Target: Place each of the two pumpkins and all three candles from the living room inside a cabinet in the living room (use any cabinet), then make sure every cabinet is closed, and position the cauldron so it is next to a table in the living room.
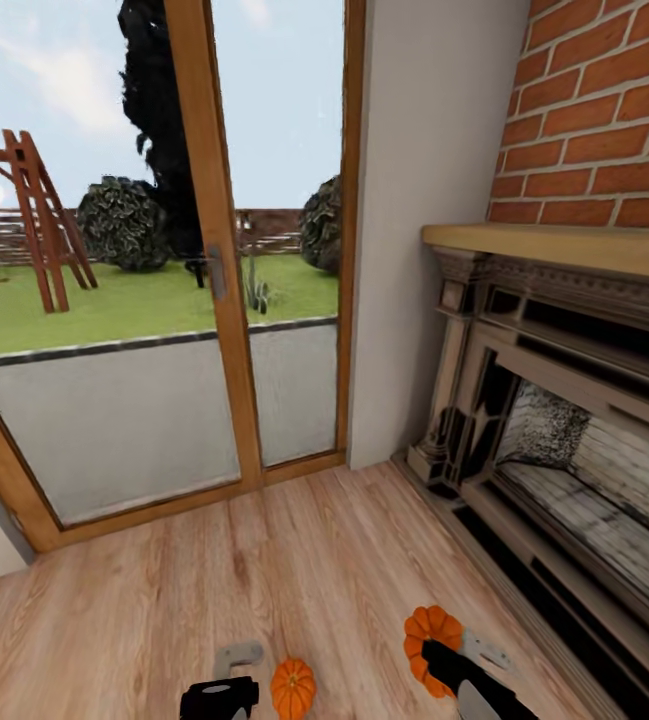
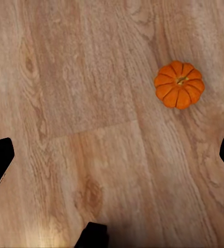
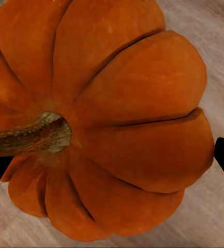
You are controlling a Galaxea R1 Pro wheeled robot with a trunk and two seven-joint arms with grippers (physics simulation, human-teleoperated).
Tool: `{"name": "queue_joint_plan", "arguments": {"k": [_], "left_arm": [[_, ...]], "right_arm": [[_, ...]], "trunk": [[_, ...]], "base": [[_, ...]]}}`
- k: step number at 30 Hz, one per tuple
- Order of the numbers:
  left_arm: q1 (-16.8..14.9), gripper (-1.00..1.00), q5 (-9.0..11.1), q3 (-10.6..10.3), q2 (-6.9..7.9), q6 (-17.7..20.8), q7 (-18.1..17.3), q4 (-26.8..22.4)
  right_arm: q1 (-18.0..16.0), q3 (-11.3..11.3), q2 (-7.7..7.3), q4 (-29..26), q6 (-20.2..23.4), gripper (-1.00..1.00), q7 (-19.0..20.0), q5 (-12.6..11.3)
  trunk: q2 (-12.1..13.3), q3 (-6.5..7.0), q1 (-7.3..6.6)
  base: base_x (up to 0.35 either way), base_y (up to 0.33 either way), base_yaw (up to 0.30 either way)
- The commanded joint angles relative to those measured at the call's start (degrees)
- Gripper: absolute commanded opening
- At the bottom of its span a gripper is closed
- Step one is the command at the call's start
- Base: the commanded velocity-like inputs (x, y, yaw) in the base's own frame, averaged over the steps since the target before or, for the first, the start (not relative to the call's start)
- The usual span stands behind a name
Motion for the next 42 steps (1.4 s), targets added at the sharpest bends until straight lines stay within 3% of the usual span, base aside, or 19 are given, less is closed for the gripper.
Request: {"name": "queue_joint_plan", "arguments": {"k": [1, 2, 5, 8, 10, 13, 15, 17, 19, 20, 25, 31, 35, 42], "left_arm": [[0.0, 1.00, 0.4, -0.5, 0.08, 0.3, 0.1, -0.1], [0.0, 1.00, 0.4, -0.4, 0.16, 0.4, -1.2, -0.1], [0.0, 1.00, 0.3, -0.4, 0.40, 0.7, -7.7, -0.1], [0.0, 1.00, 0.3, -0.4, 0.63, 0.8, -12.8, -0.1], [0.0, 1.00, 0.4, -0.3, 0.91, 0.8, -14.3, -0.2], [-0.1, 1.00, 0.5, 0.3, 2.84, 1.4, -20.5, -0.5], [-0.2, 1.00, 0.6, 2.5, 4.32, 2.8, -24.9, -0.7], [-0.2, 1.00, 0.6, 8.2, 6.18, 5.7, -32.5, -0.9], [-0.8, 1.00, 0.5, 12.5, 7.24, 7.7, -37.9, -1.5], [-1.1, 1.00, 0.5, 13.5, 7.47, 8.6, -39.1, -1.6], [-2.4, 1.00, 0.5, 15.3, 7.56, 11.2, -40.7, -1.9], [-2.5, 1.00, 0.6, 15.6, 5.80, 11.4, -40.6, -2.5], [-2.5, 1.00, 0.6, 15.7, 5.50, 11.8, -40.2, -3.5], [-2.5, 1.00, 0.7, 20.7, 5.46, 11.9, -40.2, -3.6]], "right_arm": [[-0.1, 0.4, -0.10, -0.7, 0.6, -1.00, -0.5, -0.2], [-0.3, 0.4, -0.18, -2.9, 2.1, -1.00, -0.4, -0.2], [-0.1, -0.5, -0.66, -16.1, 12.0, -1.00, -0.9, -0.3], [0.0, -2.1, -1.45, -29.7, 18.6, -1.00, -5.7, -0.3], [0.0, -2.5, -1.59, -34.3, 21.6, -1.00, -8.3, -0.3], [-0.1, -2.8, -1.63, -40.7, 27.2, -1.00, -10.9, -0.4], [-0.1, -2.9, -1.70, -43.3, 29.1, -1.00, -11.3, -0.4], [-0.1, -3.0, -1.75, -47.0, 32.3, -1.00, -11.5, -0.6], [0.0, -4.2, -1.71, -50.3, 34.7, -1.00, -11.5, -0.7], [0.0, -4.6, -1.58, -51.4, 35.6, -1.00, -11.6, -0.7], [0.0, -5.5, -1.13, -55.7, 40.8, -1.00, -11.6, -0.9], [0.0, -5.5, -1.03, -56.1, 41.7, -1.00, -11.6, -1.0], [0.0, -5.6, -1.04, -56.1, 41.7, -1.00, -11.6, -1.0], [0.0, -5.5, -1.01, -56.1, 42.2, -1.00, -11.6, -1.1]], "trunk": [[0.0, -0.07, 0.03], [0.0, -0.07, 0.03], [0.0, -0.07, 0.03], [0.0, -0.07, 0.03], [0.0, -0.07, 0.03], [0.0, -0.07, 0.03], [0.0, -0.07, 0.03], [0.0, -0.07, 0.03], [0.0, -0.07, 0.03], [0.0, -0.07, 0.03], [0.0, -0.07, 0.03], [0.0, -0.07, 0.03], [-0.4, -0.24, 0.25], [-3.2, -1.50, 1.79]], "base": [[0.307, 0.215, 0.000], [0.307, 0.215, 0.000], [0.307, 0.214, 0.000], [0.307, 0.207, 0.000], [0.307, 0.204, 0.000], [0.307, 0.205, 0.000], [0.307, 0.205, 0.000], [0.306, 0.190, 0.000], [0.305, 0.153, 0.000], [0.305, 0.136, 0.000], [0.282, 0.102, 0.000], [0.036, 0.010, 0.000], [0.002, 0.001, 0.000], [0.000, 0.000, 0.000]]}}
